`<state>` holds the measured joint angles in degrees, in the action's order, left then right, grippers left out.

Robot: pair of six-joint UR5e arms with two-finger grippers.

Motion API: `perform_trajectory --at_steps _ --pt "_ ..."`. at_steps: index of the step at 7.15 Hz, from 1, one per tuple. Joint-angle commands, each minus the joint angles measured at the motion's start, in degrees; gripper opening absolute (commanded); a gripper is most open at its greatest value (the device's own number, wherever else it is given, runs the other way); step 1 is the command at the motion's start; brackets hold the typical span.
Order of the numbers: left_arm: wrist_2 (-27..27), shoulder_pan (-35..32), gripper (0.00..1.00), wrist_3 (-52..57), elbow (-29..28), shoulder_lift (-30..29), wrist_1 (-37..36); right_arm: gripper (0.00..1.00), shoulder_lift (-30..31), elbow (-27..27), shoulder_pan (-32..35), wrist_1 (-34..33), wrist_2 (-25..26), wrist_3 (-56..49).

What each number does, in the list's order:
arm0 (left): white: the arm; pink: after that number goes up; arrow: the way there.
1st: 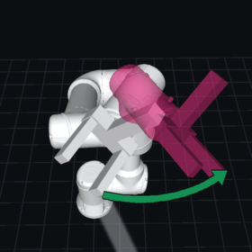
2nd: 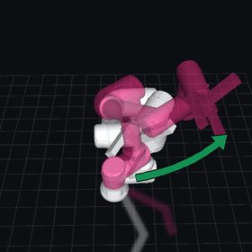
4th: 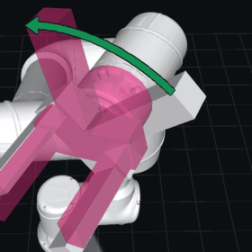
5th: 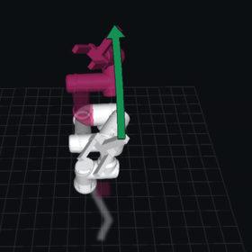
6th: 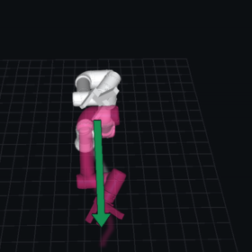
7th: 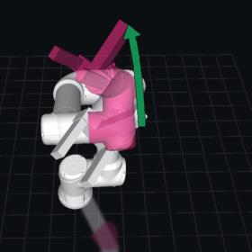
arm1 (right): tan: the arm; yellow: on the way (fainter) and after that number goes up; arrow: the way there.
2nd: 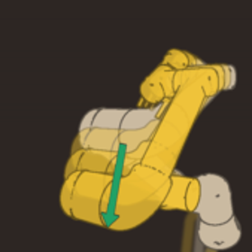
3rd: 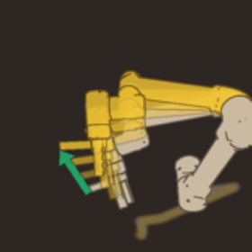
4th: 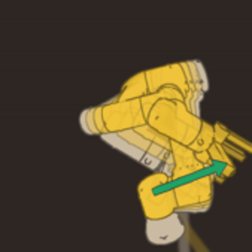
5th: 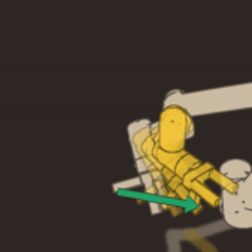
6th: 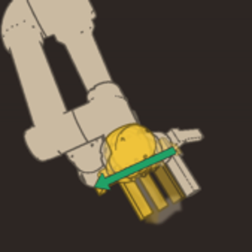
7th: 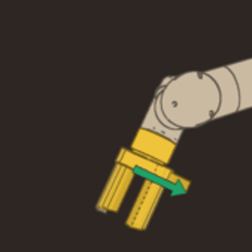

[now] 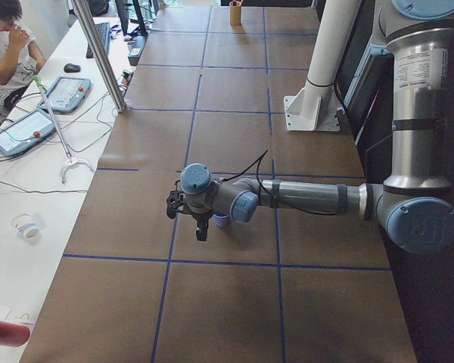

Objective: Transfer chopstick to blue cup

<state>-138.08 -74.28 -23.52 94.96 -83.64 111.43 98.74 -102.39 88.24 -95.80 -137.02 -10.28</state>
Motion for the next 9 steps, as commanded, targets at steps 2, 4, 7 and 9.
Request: perform_trajectory --at_steps 2,4,7,9 --pt "0.4 6.1 1.00 -11.1 0.3 3.6 11.4 1.00 0.0 0.0 0.0 0.0 -0.2 0.0" --pt "1.9 10.7 1.00 -12.5 -0.5 3.7 13.1 1.00 0.0 0.0 -0.1 0.0 -0.1 0.0" --pt "2.0 11.5 0.15 -14.9 -0.7 3.2 13.0 1.00 0.0 0.2 -0.1 0.0 -0.1 0.0" --pt "1.5 11.4 0.00 -16.0 0.4 3.0 13.0 1.00 0.0 0.2 -0.1 0.0 -0.1 0.0"
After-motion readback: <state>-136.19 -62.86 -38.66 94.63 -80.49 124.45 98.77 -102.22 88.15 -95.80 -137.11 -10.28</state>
